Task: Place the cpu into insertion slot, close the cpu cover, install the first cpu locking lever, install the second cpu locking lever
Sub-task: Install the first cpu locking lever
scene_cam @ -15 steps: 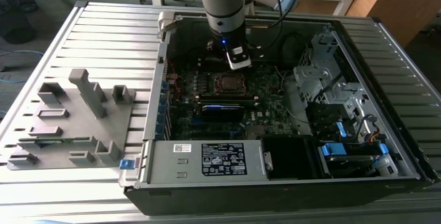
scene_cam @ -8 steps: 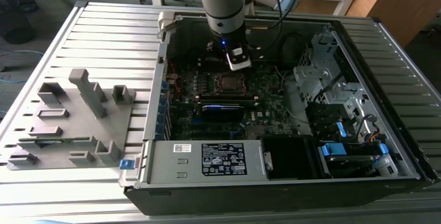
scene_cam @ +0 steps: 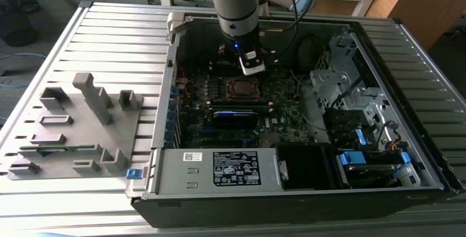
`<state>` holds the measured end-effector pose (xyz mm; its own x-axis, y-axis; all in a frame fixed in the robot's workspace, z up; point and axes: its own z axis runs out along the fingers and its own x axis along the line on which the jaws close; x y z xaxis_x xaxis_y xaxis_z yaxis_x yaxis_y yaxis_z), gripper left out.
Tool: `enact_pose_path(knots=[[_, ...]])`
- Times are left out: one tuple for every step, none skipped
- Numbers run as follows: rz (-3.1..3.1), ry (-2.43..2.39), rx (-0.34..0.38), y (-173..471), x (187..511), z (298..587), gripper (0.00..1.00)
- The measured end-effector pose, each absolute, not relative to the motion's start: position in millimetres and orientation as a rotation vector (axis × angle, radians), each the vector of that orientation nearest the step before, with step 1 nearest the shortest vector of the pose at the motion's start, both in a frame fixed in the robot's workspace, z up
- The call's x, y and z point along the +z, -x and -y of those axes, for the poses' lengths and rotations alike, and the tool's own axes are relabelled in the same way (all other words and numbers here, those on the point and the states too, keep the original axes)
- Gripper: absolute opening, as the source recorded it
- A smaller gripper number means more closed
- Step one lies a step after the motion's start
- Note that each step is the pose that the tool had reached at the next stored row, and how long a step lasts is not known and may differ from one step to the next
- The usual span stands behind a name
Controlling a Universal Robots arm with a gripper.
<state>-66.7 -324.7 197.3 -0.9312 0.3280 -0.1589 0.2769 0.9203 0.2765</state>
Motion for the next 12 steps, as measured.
enact_pose_path(knots=[[-2.878, -0.458, 0.367, 66.8, 196.9, 324.7, 0.11], [-2.878, -0.457, 0.364, 66.8, 196.4, 324.7, 0.11], [-2.877, -0.456, 0.362, 66.7, 195.7, 324.7, 0.11], [-2.876, -0.456, 0.36, 66.7, 195.1, 324.7, 0.11], [-2.876, -0.456, 0.358, 66.8, 194.5, 324.7, 0.11], [-2.875, -0.455, 0.356, 66.7, 193.9, 324.7, 0.11], [-2.875, -0.455, 0.353, 66.8, 193.5, 324.7, 0.11], [-2.875, -0.454, 0.348, 66.8, 193.3, 324.7, 0.11], [-2.875, -0.454, 0.343, 66.8, 193.1, 324.7, 0.11], [-2.876, -0.453, 0.337, 66.7, 193.0, 324.7, 0.11], [-2.876, -0.452, 0.331, 66.6, 193.0, 324.7, 0.11], [-2.876, -0.451, 0.323, 66.6, 192.9, 324.7, 0.11]])
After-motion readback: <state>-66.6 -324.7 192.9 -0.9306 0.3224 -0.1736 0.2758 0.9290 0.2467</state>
